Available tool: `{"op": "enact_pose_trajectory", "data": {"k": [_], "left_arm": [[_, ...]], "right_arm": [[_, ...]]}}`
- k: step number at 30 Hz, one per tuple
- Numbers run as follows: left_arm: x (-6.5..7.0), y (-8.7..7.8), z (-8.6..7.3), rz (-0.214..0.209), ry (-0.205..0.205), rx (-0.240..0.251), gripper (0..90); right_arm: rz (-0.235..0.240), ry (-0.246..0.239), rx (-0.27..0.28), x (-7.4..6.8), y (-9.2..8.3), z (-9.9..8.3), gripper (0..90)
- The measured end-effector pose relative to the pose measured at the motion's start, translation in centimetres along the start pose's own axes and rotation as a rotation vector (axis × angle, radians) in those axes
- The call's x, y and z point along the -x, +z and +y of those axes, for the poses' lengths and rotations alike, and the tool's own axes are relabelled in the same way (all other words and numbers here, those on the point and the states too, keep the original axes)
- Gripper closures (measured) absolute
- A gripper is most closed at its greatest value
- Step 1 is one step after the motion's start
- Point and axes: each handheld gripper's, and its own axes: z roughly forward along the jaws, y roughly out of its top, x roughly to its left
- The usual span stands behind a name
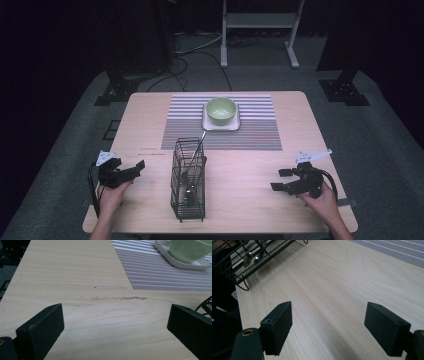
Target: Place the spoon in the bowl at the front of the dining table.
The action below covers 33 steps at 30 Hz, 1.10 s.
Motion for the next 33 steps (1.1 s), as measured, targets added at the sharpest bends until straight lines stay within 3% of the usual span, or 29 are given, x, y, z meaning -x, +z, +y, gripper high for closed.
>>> {"op": "enact_pose_trajectory", "data": {"k": [11, 20, 33], "left_arm": [[0.2, 0.0, -0.2, -0.005, 0.006, -0.003, 0.0], [0.1, -0.1, -0.2, 0.000, 0.007, -0.001, 0.0], [0.3, 0.1, -0.3, 0.001, 0.014, -0.008, 0.0]], "right_arm": [[0.022, -0.029, 0.004, -1.4, 0.6, 1.1, 19.1], [0.039, -0.014, -0.017, -2.0, 1.2, 2.2, 18.9], [0.075, -0.054, -0.038, -4.0, 1.5, 4.6, 18.9]]}}
